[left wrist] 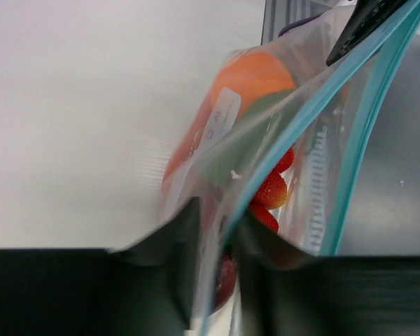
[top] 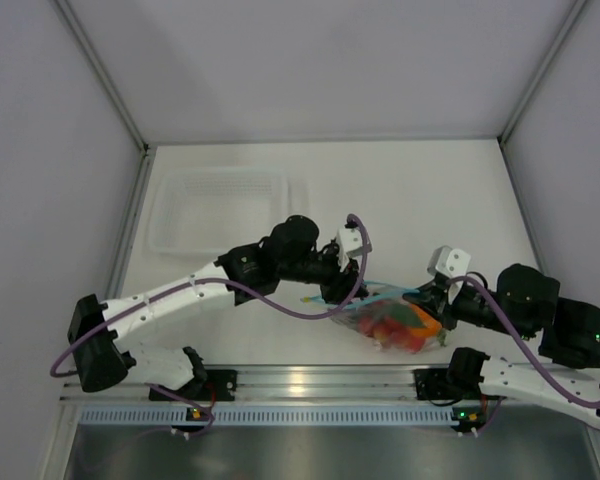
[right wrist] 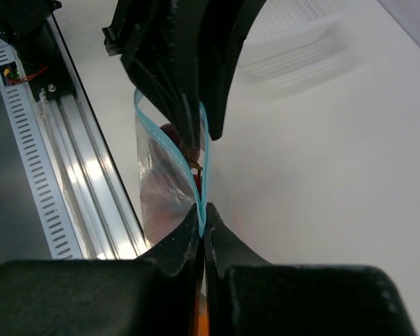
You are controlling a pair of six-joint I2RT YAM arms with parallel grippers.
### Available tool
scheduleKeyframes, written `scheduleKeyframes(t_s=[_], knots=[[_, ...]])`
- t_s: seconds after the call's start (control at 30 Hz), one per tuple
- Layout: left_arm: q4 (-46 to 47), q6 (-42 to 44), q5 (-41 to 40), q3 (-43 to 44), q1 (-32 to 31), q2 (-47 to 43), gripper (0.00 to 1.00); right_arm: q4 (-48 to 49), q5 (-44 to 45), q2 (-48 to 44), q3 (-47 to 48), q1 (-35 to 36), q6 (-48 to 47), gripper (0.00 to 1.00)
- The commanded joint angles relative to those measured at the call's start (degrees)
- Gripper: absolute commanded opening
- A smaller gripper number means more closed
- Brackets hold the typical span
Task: Open the zip-top bag and remove the fake food
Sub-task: Open the zipper of the food storage bag at the center of the board.
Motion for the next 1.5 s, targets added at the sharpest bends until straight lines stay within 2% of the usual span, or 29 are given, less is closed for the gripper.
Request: scheduleKeyframes(t_s=[0.0,0.03,0.2,0.27,0.33,0.37,0.47,0.5,0.53,0.6,0.63,0.7,0.87,1.07,1.3,1.47], knots=[[4.4,-0.4,-1.1,0.3,-0.6,0.9,0.19,7.9,-0.7,-0.8,0.7,-0.2,0.2,0.0],[4.4,-0.6,-2.5,0.4,-0.7,1.1,0.0,8.0,0.0,-0.4,0.7,-0.2,0.4,0.0],[4.4,-5.4,-13.6,2.9,-0.7,1.1,0.0,8.1,8.0,1.0,1.1,-0.2,1.9,0.0],[4.3,-7.7,-21.1,4.6,-0.7,0.8,0.0,8.5,13.9,2.0,1.2,-0.2,3.3,0.24],[4.1,-11.9,-25.4,5.4,-0.7,0.5,0.0,8.4,17.2,3.4,1.4,-0.2,5.4,0.25],[3.8,-14.9,-31.6,6.1,-0.7,0.1,0.0,8.3,21.5,3.7,1.8,-0.2,7.5,0.25],[2.5,-20.0,-38.1,7.3,-0.7,0.1,0.0,8.6,30.6,3.5,2.0,-0.2,15.6,0.33],[2.0,-23.4,-39.6,7.7,-0.7,0.6,0.0,7.9,36.0,3.4,2.0,-0.2,21.3,0.39],[1.4,-25.1,-40.9,8.2,-0.7,1.0,0.0,7.5,38.2,2.7,1.9,-0.2,24.5,0.5],[1.2,-30.1,-44.7,8.3,-0.7,1.7,0.0,7.1,41.9,1.7,0.6,-0.2,34.1,0.55],[1.2,-31.8,-46.1,8.2,-0.7,1.8,0.0,6.9,42.9,0.3,-0.1,-0.2,38.2,0.64],[1.5,-36.3,-50.2,7.4,-0.8,2.1,0.0,7.7,42.2,-1.1,-3.4,-0.2,46.4,0.69],[2.3,-43.8,-55.4,6.6,-0.9,3.3,0.0,17.5,35.7,-2.5,-13.7,-0.2,52.1,0.68],[4.4,-48.9,-60.8,4.7,-1.1,3.5,0.0,28.0,35.7,3.1,-21.0,-0.2,55.5,0.62],[5.4,-50.9,-58.5,3.9,-1.6,4.1,0.0,25.8,43.9,7.7,-22.1,-0.5,57.1,0.47],[6.2,-51.2,-58.3,2.6,-1.9,3.5,0.0,24.4,42.9,5.9,-21.5,-1.5,55.2,0.5]])
